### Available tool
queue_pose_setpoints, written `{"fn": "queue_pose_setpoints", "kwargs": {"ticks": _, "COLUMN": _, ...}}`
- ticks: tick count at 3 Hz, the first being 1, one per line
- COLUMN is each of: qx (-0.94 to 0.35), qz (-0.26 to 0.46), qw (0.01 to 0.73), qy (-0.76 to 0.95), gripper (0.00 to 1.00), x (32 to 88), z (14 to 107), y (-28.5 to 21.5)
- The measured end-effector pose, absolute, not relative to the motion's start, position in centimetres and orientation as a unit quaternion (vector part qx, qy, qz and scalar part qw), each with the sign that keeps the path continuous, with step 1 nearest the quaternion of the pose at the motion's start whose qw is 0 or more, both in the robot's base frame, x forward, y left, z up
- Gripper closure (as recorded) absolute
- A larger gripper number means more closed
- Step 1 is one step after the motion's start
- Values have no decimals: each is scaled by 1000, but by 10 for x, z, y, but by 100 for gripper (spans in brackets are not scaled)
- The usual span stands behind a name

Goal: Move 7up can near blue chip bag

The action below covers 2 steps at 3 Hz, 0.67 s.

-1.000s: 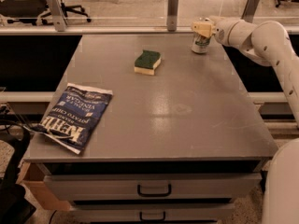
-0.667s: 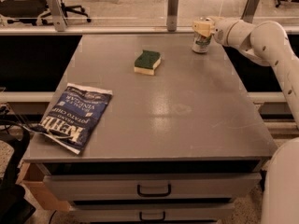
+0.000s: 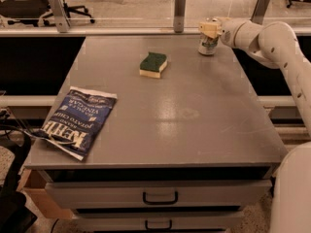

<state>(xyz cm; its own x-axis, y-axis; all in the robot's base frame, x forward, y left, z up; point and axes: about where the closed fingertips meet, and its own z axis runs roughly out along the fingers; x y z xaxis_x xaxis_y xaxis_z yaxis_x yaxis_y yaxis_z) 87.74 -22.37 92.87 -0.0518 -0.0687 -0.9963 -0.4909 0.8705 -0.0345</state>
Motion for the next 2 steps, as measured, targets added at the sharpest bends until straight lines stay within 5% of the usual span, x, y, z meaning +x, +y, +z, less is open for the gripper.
{"fn": "queue_pose_setpoints", "kwargs": {"ticks": 2, "qx": -212, "qz": 152, "qw": 668, "qy": 697, "gripper": 100, "x": 864, "z": 958, "y": -220}}
